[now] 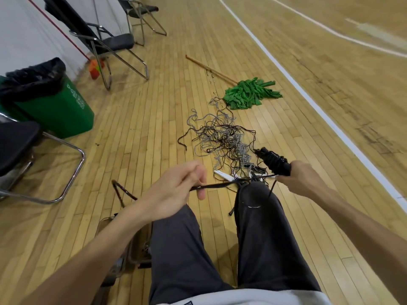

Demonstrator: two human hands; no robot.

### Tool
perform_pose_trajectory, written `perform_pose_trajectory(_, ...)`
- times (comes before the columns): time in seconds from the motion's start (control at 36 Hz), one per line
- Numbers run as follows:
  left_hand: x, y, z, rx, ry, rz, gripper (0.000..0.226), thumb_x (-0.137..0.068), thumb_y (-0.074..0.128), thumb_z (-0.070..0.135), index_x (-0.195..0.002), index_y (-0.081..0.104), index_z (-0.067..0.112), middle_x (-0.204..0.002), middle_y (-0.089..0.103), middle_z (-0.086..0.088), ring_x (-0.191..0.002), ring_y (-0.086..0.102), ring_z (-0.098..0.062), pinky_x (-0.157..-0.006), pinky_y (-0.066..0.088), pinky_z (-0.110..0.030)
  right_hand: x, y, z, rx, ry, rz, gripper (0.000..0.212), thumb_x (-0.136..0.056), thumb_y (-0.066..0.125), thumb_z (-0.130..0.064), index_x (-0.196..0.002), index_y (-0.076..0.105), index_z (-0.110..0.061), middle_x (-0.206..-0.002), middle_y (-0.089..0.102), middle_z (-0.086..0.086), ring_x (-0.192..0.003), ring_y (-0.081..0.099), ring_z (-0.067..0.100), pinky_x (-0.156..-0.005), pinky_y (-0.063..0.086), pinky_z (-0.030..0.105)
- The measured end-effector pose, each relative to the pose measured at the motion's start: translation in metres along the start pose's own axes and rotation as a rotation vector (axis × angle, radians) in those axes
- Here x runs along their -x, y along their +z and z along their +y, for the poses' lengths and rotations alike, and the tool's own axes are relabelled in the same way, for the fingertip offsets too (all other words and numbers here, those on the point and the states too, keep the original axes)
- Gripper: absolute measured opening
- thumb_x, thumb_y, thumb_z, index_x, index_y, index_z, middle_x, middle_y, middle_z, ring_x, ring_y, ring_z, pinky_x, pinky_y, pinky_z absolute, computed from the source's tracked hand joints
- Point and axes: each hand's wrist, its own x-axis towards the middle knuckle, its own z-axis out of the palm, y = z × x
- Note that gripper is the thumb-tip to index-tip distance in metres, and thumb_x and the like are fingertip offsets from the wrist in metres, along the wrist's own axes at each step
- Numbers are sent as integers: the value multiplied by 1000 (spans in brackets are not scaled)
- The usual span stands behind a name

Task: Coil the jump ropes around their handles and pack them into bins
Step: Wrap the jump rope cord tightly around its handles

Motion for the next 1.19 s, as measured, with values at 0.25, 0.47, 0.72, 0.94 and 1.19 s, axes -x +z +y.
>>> perform_pose_trajectory(0.25, -2, -18, -1, -583, 2, 5, 20, -94, 56, 53, -101, 69, 39, -72, 68, 7, -67, 61, -8, -66, 50, -26, -2, 2, -7, 33, 8, -117, 20, -92, 70, -22, -97, 60, -5, -74, 61, 7, -58, 58, 19, -47, 43, 27)
perform_pose_trajectory(0.47, -2, -31, 8, -699, 67, 106, 22, -103, 40, 43, -94, 55, 30, -74, 62, 11, -69, 56, -4, -69, 49, -31, 7, 14, -10, 32, -59, -217, 25, -91, 72, -26, -78, 53, -14, -70, 64, 6, -58, 62, 19, -50, 48, 25)
perform_pose_trajectory(0.72, -2, -41, 3, -797, 295, 219, 38, -92, 39, 58, -94, 52, 23, -61, 59, 5, -46, 51, -11, -43, 45, -30, 5, 7, -9, -24, -67, -260, 21, -92, 73, -22, -85, 55, -12, -74, 66, 9, -56, 61, 19, -51, 50, 28)
perform_pose_trajectory(0.94, -18, -65, 35, -1110, 660, 186, 37, -96, 54, 38, -91, 74, 7, -76, 72, -6, -66, 68, -23, -44, 55, -36, 18, 11, -25, 12, -81, -565, 18, -89, 71, -16, -89, 70, 2, -63, 67, 5, -49, 56, 17, -46, 45, 23)
perform_pose_trajectory(1.19, -43, -74, 73, -978, 730, 285, 45, -102, 41, 49, -95, 67, 12, -78, 69, 0, -63, 65, -19, -51, 54, -40, 65, 6, -44, -62, -309, -1184, 8, -94, 69, -17, -88, 64, -13, -72, 64, 0, -53, 53, 10, -43, 40, 16)
